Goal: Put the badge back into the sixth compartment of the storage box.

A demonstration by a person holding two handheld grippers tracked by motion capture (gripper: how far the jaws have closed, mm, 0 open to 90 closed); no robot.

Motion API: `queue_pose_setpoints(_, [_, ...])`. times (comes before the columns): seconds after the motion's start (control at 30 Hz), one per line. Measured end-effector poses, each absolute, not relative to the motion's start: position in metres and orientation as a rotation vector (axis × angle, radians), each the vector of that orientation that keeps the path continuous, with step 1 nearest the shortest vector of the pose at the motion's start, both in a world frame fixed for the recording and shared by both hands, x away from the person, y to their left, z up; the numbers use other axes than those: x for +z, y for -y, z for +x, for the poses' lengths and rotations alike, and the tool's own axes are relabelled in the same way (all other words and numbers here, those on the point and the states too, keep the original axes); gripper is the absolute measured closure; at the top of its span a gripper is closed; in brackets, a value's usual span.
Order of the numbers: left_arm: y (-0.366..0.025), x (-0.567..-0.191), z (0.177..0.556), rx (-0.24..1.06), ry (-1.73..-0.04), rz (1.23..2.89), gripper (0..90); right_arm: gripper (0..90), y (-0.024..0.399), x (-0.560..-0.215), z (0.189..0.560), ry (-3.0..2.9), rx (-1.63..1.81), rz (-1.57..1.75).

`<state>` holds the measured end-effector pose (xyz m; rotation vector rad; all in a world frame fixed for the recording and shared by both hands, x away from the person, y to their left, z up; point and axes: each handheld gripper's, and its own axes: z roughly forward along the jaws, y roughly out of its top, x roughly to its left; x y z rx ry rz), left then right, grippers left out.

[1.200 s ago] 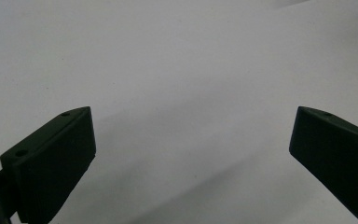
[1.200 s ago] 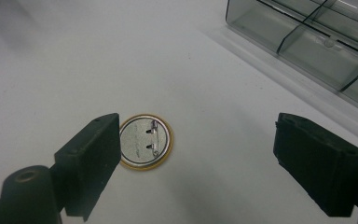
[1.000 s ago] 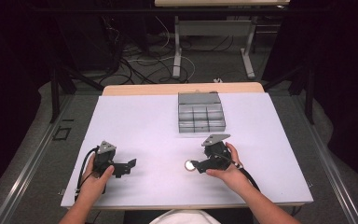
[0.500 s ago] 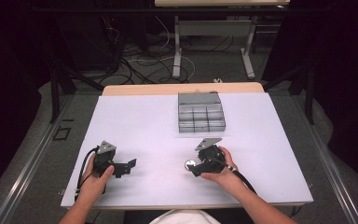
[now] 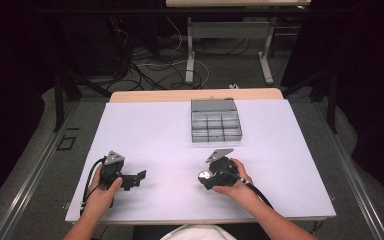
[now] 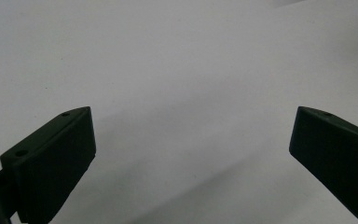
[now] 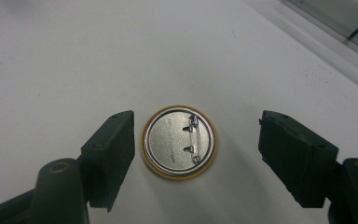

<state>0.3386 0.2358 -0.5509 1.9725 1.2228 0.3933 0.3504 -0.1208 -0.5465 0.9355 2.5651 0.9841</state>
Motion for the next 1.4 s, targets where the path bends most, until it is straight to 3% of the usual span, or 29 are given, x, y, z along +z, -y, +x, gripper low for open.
queue_pose_setpoints(1.4, [-0.236,-0.551,0.339,0.391,-1.221,1.978,0.9,40.6,0.109,-0.553,0.347,-2.606,0.935,0.951])
